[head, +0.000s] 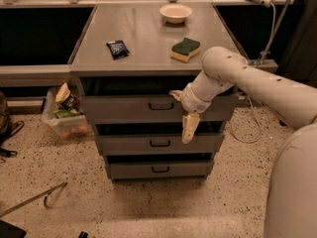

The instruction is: Open top drawer

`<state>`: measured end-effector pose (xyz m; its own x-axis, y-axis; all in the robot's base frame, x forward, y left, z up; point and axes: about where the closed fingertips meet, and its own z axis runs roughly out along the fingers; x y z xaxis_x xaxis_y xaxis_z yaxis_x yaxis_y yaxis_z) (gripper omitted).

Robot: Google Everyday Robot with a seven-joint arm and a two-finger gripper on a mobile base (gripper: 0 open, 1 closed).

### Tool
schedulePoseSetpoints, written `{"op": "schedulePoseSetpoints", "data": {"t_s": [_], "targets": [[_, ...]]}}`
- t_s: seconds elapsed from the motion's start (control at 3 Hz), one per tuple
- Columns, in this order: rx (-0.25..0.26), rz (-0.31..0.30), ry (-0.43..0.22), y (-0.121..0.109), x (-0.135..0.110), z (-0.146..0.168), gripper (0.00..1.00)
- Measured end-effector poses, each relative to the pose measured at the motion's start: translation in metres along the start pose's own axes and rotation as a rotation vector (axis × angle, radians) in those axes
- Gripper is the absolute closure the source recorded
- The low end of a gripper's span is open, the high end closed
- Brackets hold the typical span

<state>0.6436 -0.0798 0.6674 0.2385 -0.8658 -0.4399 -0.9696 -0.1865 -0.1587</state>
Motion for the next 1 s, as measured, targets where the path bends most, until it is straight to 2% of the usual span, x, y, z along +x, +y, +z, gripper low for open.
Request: {"op": "schedulePoseSetpoints", "data": {"t_s": [0.33, 0.67, 1.0], "targets": [[0.0, 0.0, 0.0, 0.0, -0.001, -0.002, 0.0], [0.055, -0.045, 0.021, -0.006, -0.018, -0.015, 0.0], [0.061, -0.047, 0.022, -0.007, -0.02, -0.017, 0.0]]}}
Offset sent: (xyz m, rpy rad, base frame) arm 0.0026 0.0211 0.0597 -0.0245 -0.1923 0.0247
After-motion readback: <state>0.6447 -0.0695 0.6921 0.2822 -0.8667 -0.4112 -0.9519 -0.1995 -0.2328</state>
